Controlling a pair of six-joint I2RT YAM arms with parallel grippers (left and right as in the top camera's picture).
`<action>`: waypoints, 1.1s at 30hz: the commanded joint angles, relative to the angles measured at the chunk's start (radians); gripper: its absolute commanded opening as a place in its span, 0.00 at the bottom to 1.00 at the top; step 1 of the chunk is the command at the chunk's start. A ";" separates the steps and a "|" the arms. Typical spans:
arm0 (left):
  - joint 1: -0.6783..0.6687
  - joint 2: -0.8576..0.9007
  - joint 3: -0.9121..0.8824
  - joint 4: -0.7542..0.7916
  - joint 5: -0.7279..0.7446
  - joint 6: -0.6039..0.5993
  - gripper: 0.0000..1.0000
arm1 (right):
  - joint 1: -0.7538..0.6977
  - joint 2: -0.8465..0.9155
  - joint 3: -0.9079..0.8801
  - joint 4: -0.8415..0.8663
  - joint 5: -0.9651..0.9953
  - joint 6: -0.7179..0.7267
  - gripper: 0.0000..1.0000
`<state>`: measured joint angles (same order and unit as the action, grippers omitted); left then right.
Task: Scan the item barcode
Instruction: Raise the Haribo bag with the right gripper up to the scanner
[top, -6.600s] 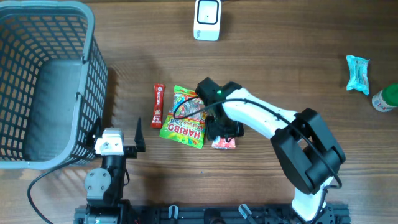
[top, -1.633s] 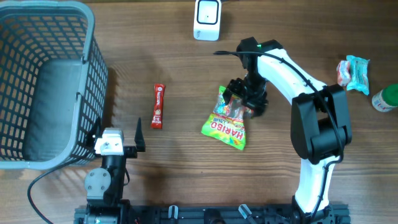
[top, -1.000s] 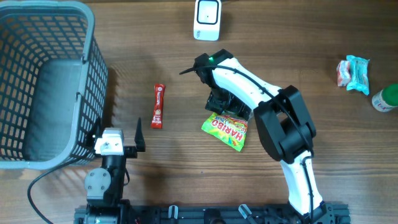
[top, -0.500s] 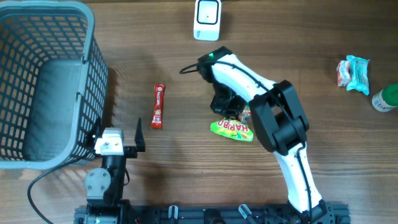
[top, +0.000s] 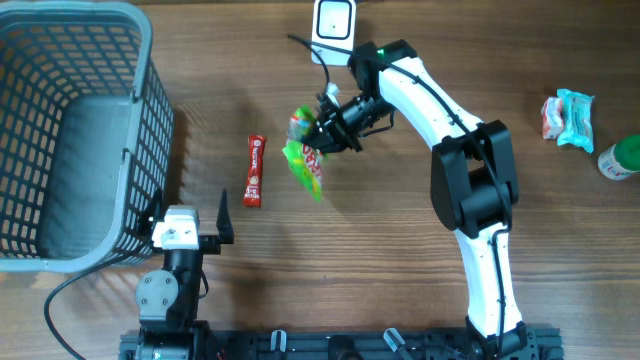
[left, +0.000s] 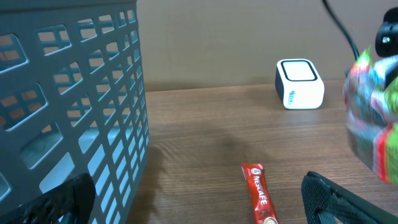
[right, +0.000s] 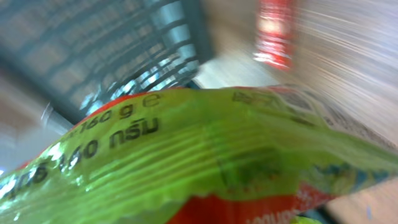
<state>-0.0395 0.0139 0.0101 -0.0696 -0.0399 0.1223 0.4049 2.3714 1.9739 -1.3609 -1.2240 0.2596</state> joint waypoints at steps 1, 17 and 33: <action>-0.002 -0.007 -0.005 0.001 -0.003 -0.006 1.00 | 0.002 -0.040 0.021 0.064 -0.399 -0.592 0.04; -0.002 -0.007 -0.005 0.001 -0.003 -0.006 1.00 | 0.152 -0.042 0.021 1.028 -0.399 -1.715 0.04; -0.002 -0.007 -0.005 0.001 -0.003 -0.006 1.00 | 0.150 -0.045 0.020 0.715 0.155 -0.140 0.04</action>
<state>-0.0395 0.0139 0.0101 -0.0700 -0.0399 0.1223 0.5587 2.3634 1.9854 -0.4797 -1.3937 -0.4297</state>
